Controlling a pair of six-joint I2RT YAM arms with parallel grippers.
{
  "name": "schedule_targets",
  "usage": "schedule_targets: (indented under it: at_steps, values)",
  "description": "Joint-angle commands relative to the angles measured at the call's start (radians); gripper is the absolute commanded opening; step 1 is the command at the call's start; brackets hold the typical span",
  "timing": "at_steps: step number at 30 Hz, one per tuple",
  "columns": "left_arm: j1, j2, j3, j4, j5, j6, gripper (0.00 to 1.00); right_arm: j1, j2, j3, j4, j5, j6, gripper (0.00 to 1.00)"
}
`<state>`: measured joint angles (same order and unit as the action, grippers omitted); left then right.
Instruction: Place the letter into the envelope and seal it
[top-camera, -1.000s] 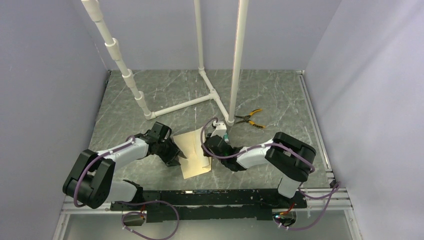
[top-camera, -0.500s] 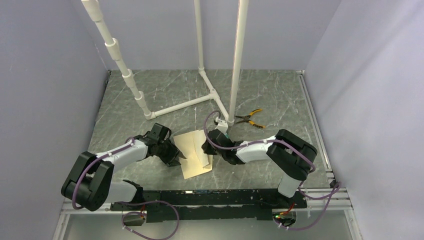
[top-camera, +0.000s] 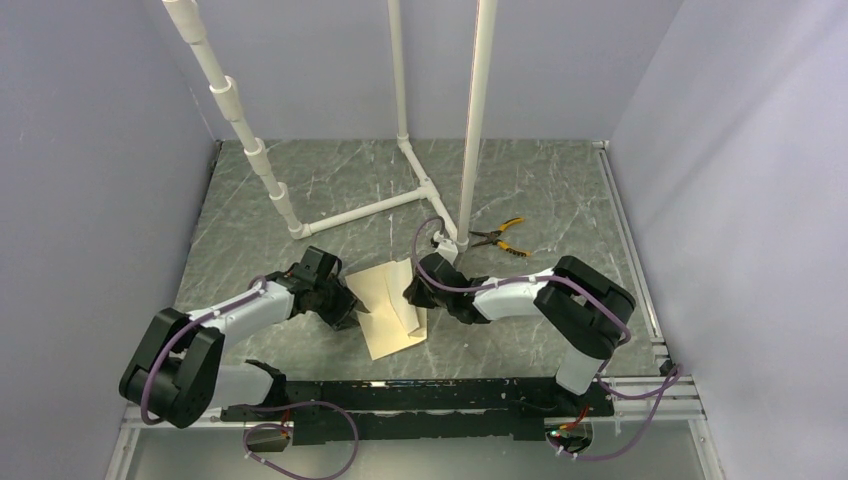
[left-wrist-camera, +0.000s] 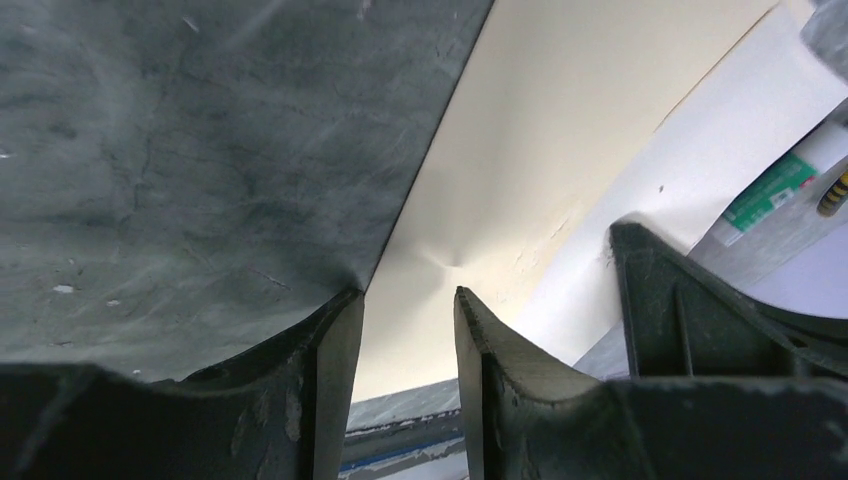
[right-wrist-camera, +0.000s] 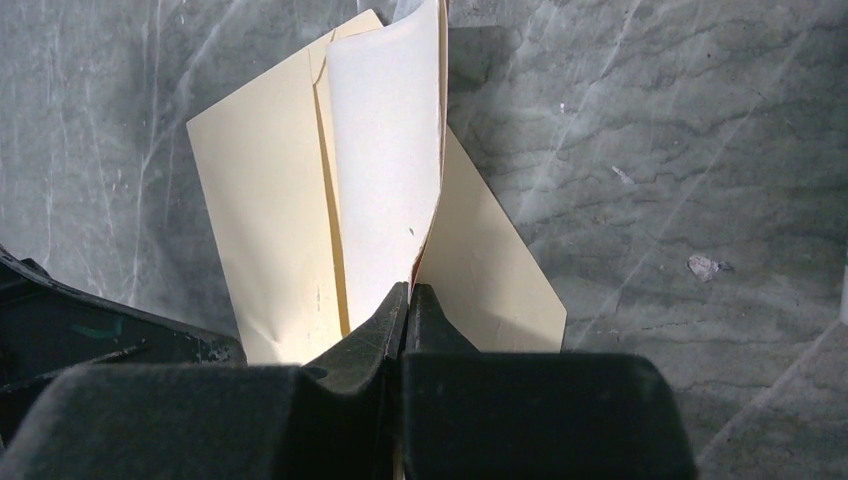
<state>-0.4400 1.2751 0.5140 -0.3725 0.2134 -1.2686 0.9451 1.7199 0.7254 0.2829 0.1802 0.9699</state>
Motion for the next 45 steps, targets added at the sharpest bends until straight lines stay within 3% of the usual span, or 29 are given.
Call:
schedule_targets:
  at_steps: [1, 5, 13, 21, 31, 37, 41, 45]
  values:
    - [0.001, -0.014, -0.019, -0.041, -0.162, -0.016, 0.45, 0.008, -0.020, 0.016, -0.138, 0.027, 0.026, 0.00]
    - [0.001, -0.027, -0.016, -0.049, -0.187, -0.024, 0.46, 0.015, -0.025, 0.022, -0.145, 0.023, 0.017, 0.00]
    - [0.001, 0.061, -0.003, 0.010, -0.179, 0.014, 0.48, 0.013, -0.002, -0.006, 0.010, -0.136, -0.061, 0.00]
    - [0.001, 0.134, 0.017, 0.036, -0.193, 0.047, 0.49, -0.014, 0.004, -0.016, 0.030, -0.230, -0.110, 0.00]
    - [0.001, 0.178, 0.025, 0.015, -0.211, 0.057, 0.48, -0.016, -0.090, -0.053, -0.073, -0.031, -0.112, 0.00]
    - [0.002, 0.222, 0.030, 0.038, -0.210, 0.070, 0.48, -0.015, -0.130, -0.072, -0.086, 0.007, -0.105, 0.00]
    - [0.002, 0.274, 0.049, 0.065, -0.211, 0.116, 0.49, -0.016, -0.133, -0.116, 0.021, -0.017, -0.116, 0.00]
    - [0.001, 0.330, 0.121, -0.023, -0.246, 0.176, 0.51, -0.017, -0.111, -0.151, 0.143, -0.064, -0.123, 0.00]
